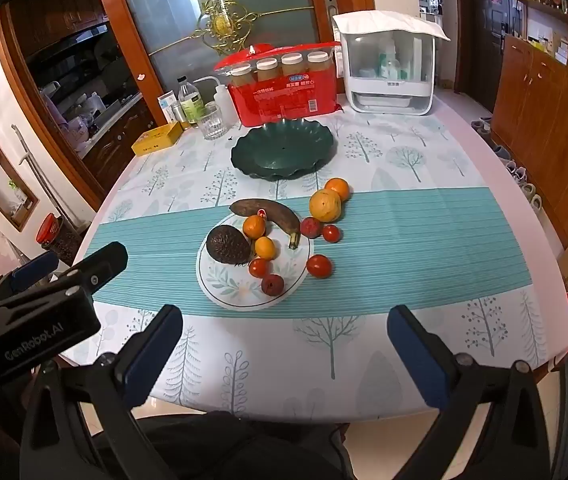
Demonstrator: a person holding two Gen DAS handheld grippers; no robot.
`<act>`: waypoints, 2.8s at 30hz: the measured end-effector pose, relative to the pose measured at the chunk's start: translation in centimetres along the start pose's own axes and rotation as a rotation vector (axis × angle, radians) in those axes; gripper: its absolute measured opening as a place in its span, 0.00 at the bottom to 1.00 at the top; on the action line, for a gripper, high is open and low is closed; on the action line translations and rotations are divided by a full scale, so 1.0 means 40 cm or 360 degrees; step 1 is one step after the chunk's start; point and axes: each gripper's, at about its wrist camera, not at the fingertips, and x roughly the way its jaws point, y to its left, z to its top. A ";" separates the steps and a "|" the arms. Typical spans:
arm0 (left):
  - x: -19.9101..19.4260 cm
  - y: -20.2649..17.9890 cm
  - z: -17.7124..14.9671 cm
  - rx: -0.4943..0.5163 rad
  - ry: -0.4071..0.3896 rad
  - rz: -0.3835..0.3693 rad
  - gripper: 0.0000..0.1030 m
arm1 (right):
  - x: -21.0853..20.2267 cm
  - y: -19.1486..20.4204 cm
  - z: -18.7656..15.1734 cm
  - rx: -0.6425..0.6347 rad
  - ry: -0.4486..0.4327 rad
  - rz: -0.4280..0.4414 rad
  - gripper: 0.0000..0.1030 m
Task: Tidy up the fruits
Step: 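Move both tools toward the white fruit plate, then grasp the avocado with the left tool while the right tool grasps the red fruit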
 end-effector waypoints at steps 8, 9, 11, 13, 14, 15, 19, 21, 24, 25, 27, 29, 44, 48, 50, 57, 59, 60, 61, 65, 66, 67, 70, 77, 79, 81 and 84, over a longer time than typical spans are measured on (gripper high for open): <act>0.000 0.000 0.000 -0.0002 0.0008 -0.0002 0.99 | 0.005 -0.001 0.003 0.0002 0.0006 0.0001 1.00; 0.000 0.000 0.000 -0.0001 0.0008 -0.0001 0.99 | 0.006 -0.001 0.004 0.0002 0.0006 0.0002 1.00; 0.000 0.000 0.000 -0.0001 0.0009 -0.0001 0.99 | 0.006 -0.001 0.005 0.0001 0.0006 0.0004 1.00; 0.000 0.000 0.000 -0.0001 0.0009 -0.0001 0.99 | 0.009 -0.001 0.007 0.0001 0.0008 0.0000 1.00; 0.001 0.000 0.000 -0.0001 0.0010 -0.0001 0.99 | 0.010 -0.001 0.008 0.0001 0.0008 0.0002 1.00; 0.000 0.000 0.000 -0.0001 0.0010 0.0000 0.99 | 0.011 -0.001 0.009 0.0001 0.0009 -0.0001 1.00; 0.000 0.000 0.000 0.0000 0.0010 -0.0001 0.99 | 0.013 -0.001 0.012 0.0001 0.0010 0.0000 1.00; 0.000 0.000 0.000 0.0001 0.0010 0.0000 0.99 | 0.016 -0.001 0.016 0.0001 0.0011 -0.0001 1.00; 0.000 0.001 0.000 0.0003 0.0013 -0.0002 0.98 | 0.020 0.000 0.020 0.0002 0.0013 -0.0002 1.00; -0.001 0.001 0.000 0.0005 0.0014 -0.0003 0.98 | 0.021 0.000 0.022 0.0001 0.0013 -0.0002 1.00; -0.003 0.001 0.000 0.0008 0.0002 -0.0015 0.98 | 0.023 0.000 0.025 0.0003 0.0015 -0.0006 1.00; -0.008 0.003 -0.003 0.0011 -0.0012 -0.0019 0.98 | 0.025 0.000 0.025 0.0008 0.0019 -0.0007 1.00; 0.006 0.070 -0.007 -0.0018 0.0045 -0.0057 0.98 | 0.023 0.037 0.011 0.0059 0.0042 -0.0026 1.00; 0.007 0.095 -0.010 -0.0028 0.0053 -0.0061 0.97 | 0.018 0.043 0.004 0.0097 0.0037 -0.0043 1.00; 0.008 0.103 -0.007 -0.0023 0.0066 -0.0063 0.97 | 0.016 0.044 0.003 0.0118 0.0035 -0.0055 1.00; 0.008 0.122 0.012 0.0038 0.0077 -0.0042 0.98 | 0.002 0.044 0.002 0.0176 -0.0016 -0.0127 1.00; 0.009 0.130 0.019 0.0056 0.0082 -0.0042 0.98 | -0.002 0.048 -0.001 0.0177 -0.0043 -0.0172 1.00; 0.011 0.134 0.023 0.0065 0.0085 -0.0043 0.99 | -0.004 0.050 -0.001 0.0178 -0.0055 -0.0186 1.00; 0.012 0.138 0.026 0.0072 0.0090 -0.0043 0.99 | -0.003 0.049 0.000 0.0180 -0.0067 -0.0194 1.00; 0.030 0.151 0.041 0.0105 0.0124 -0.0044 0.99 | 0.004 0.051 -0.004 0.0178 -0.0095 -0.0235 1.00; 0.035 0.153 0.043 0.0113 0.0132 -0.0048 0.99 | 0.010 0.052 -0.003 0.0167 -0.0094 -0.0245 1.00; 0.042 0.156 0.045 0.0124 0.0142 -0.0059 0.99 | 0.014 0.056 -0.007 0.0149 -0.0097 -0.0263 1.00; 0.065 0.163 0.051 0.0140 0.0180 -0.0105 0.99 | 0.033 0.063 -0.017 0.0086 -0.0109 -0.0287 1.00; 0.158 0.156 0.066 0.0174 0.0291 -0.0161 0.99 | 0.107 0.059 -0.046 -0.0036 -0.0085 -0.0227 1.00; 0.193 0.152 0.070 0.0161 0.0330 -0.0188 0.99 | 0.132 0.059 -0.056 -0.0097 -0.0100 -0.0231 0.99; 0.231 0.145 0.075 0.0160 0.0372 -0.0194 0.99 | 0.166 0.057 -0.062 -0.0174 -0.0108 -0.0229 0.99; 0.287 0.132 0.085 0.0155 0.0444 -0.0204 0.99 | 0.213 0.055 -0.063 -0.0261 -0.0095 -0.0210 0.98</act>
